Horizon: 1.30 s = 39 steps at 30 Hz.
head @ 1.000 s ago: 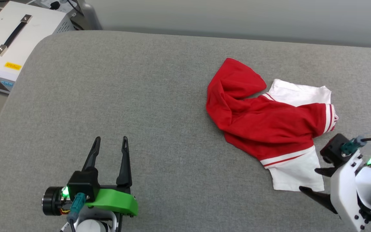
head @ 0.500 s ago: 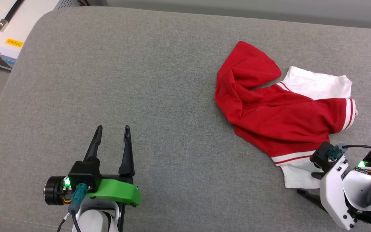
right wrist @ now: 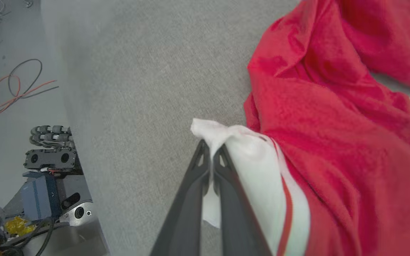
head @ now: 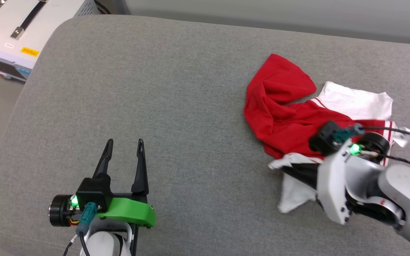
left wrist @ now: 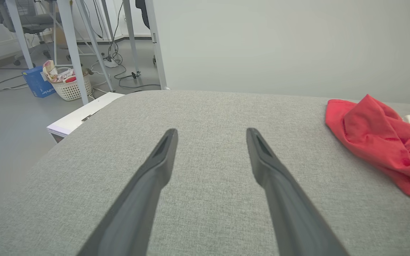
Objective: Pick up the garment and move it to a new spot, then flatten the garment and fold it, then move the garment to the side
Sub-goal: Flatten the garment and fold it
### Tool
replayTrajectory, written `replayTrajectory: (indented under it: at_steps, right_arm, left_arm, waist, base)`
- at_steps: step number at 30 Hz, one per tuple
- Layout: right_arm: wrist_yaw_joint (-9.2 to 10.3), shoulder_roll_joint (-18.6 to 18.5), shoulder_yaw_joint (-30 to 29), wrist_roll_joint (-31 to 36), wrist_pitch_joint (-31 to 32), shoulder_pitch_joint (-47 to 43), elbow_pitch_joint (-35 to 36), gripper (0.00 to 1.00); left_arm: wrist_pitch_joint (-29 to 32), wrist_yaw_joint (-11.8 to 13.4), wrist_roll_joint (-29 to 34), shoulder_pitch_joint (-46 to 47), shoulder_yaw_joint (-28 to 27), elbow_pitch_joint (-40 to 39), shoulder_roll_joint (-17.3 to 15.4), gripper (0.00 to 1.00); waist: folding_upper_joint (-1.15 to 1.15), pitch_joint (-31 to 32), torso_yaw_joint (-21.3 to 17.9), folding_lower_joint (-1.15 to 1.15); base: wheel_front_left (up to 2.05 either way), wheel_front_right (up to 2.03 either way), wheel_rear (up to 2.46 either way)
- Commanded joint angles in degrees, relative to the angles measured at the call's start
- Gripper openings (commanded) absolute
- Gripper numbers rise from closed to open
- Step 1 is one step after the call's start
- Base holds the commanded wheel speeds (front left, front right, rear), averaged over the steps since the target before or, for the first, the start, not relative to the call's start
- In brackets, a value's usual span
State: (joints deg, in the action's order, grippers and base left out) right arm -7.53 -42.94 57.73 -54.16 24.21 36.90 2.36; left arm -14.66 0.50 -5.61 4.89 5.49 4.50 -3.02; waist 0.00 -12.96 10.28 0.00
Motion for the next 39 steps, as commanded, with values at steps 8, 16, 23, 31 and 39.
replayTrajectory:
  at_steps: [8,16,23,31,39]
  right_arm:
    - [0.04,15.7,6.9,1.8,-0.3,13.8,-7.7,0.00]
    - [0.04,28.7,13.3,0.3,-4.5,20.5,-25.6,0.00]
    - [0.04,32.8,15.5,1.8,-0.4,18.3,-38.7,0.00]
    - [0.04,33.9,15.3,1.7,-15.2,18.5,-40.5,1.00]
    - [0.04,22.1,7.2,3.7,-37.2,13.4,-35.3,1.00]
  left_arm:
    - [-0.3,0.9,-1.2,1.9,0.3,-0.5,0.1,1.00]
    - [-0.3,1.6,-2.3,3.9,1.8,-0.2,0.1,1.00]
    - [-0.3,2.1,-2.9,4.6,2.7,0.2,0.1,1.00]
    - [-0.3,2.2,-2.5,4.1,2.6,1.2,0.1,1.00]
    - [-0.3,1.0,0.3,-0.7,-0.2,0.3,0.1,1.00]
  waist:
    - [0.00,-3.6,1.8,0.00]
    - [0.00,-6.7,3.2,0.00]
    - [0.00,-7.7,4.0,0.00]
    - [0.00,-5.0,3.1,0.00]
    - [0.00,2.3,-0.1,0.00]
  base:
    - [0.00,0.00,0.00]
    - [0.00,0.00,0.00]
    - [0.00,0.00,0.00]
    - [0.00,0.00,0.00]
    - [0.00,0.00,0.00]
